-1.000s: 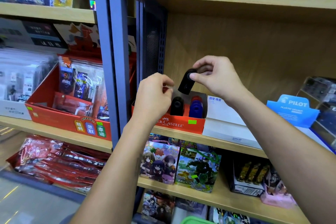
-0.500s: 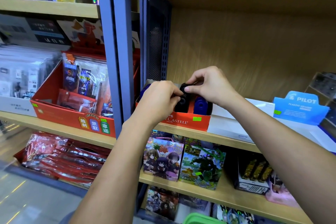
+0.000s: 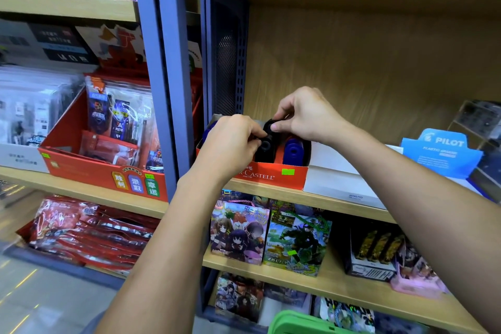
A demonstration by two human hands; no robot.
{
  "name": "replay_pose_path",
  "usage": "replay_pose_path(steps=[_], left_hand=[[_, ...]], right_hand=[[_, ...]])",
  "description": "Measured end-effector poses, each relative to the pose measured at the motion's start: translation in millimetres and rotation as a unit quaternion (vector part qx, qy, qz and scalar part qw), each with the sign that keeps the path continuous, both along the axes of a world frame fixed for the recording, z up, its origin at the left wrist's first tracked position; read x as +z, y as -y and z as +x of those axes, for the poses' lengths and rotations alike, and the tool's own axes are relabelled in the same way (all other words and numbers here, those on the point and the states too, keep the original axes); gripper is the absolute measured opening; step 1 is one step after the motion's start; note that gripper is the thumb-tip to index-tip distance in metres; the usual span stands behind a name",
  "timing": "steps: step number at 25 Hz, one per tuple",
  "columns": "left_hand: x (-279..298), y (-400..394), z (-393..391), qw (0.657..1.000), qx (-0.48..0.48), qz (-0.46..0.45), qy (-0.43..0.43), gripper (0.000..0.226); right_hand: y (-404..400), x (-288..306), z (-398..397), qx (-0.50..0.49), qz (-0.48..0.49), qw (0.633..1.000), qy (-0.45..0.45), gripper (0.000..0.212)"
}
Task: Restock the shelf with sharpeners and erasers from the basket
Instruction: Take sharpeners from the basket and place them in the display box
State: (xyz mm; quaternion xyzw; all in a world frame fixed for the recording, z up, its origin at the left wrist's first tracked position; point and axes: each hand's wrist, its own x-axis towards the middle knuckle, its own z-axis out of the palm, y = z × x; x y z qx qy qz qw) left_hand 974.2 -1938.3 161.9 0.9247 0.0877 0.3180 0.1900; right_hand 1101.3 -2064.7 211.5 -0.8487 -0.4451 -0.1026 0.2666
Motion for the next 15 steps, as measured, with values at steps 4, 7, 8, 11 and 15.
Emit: replay_pose_path(steps=[4, 7, 8, 11, 15], left_hand=[[0.1, 0.4, 0.5, 1.000, -0.001, -0.002, 0.003, 0.025], [-0.1, -1.6, 0.1, 1.000, -0.010, -0.015, 0.001, 0.024], [-0.5, -2.4, -0.2, 1.000, -0.013, -0.017, -0.006, 0.023], [-1.5, -5.9, -2.2, 0.999, -0.028, -0.023, -0.014, 0.020], [-2.3, -8.0, -3.2, 0.999, -0.034, -0.040, 0.001, 0.020]], right_hand=[[0.2, 0.7, 0.7, 0.025, 0.015, 0.999, -0.031, 0.012], [-1.6, -1.4, -0.7, 0.040, 0.010, 0.999, 0.009, 0.010], [-1.4, -2.1, -0.9, 0.037, 0.015, 0.999, 0.009, 0.010], [-1.9, -3.8, -1.4, 0.029, 0.035, 0.999, -0.025, 0.010], [-0.8, -4.6, -1.8, 0.024, 0.033, 0.999, -0.023, 0.010]])
